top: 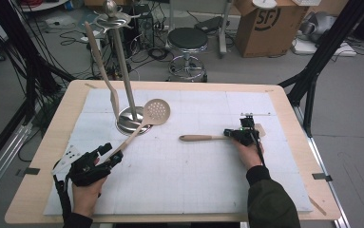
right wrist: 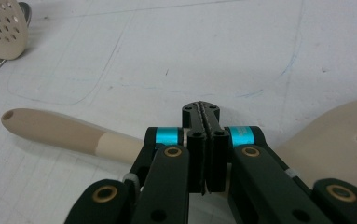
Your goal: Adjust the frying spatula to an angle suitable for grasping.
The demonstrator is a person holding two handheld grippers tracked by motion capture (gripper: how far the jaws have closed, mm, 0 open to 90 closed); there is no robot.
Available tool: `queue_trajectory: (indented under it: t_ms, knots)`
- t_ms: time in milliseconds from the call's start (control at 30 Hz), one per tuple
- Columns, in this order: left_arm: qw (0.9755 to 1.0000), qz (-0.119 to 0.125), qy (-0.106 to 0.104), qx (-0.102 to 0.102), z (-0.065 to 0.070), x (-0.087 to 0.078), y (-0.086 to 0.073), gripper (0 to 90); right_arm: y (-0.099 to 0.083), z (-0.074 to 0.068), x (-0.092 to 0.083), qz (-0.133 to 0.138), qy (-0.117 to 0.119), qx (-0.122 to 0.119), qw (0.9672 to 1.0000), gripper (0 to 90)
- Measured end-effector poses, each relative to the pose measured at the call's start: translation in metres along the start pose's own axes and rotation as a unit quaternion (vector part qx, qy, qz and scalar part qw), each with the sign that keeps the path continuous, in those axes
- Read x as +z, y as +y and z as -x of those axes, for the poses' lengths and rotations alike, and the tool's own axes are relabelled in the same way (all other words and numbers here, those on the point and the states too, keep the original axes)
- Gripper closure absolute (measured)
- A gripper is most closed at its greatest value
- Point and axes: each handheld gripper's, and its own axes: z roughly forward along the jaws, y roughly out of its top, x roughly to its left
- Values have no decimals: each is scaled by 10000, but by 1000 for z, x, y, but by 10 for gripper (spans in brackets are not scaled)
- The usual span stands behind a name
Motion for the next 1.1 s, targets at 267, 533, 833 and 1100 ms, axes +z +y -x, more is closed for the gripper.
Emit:
queue_trajectory:
  t_ms: [267, 533, 833, 1100]
  knots:
    - [10000, -23, -8, 41, 2, 1, -1, 355, -1, -7, -6, -127, -112, -62, 9998, 900]
    - [10000, -40, -17, 48, 3, 1, -1, 355, -7, -13, -15, -265, -211, -109, 9994, 900]
    - [10000, -37, -8, 21, 2, 0, -1, 355, -21, -17, -27, -350, -139, 46, 9993, 900]
    - [10000, 6, 49, 8, 2, -1, -1, 355, -34, -21, -36, -344, -104, 173, 9992, 900]
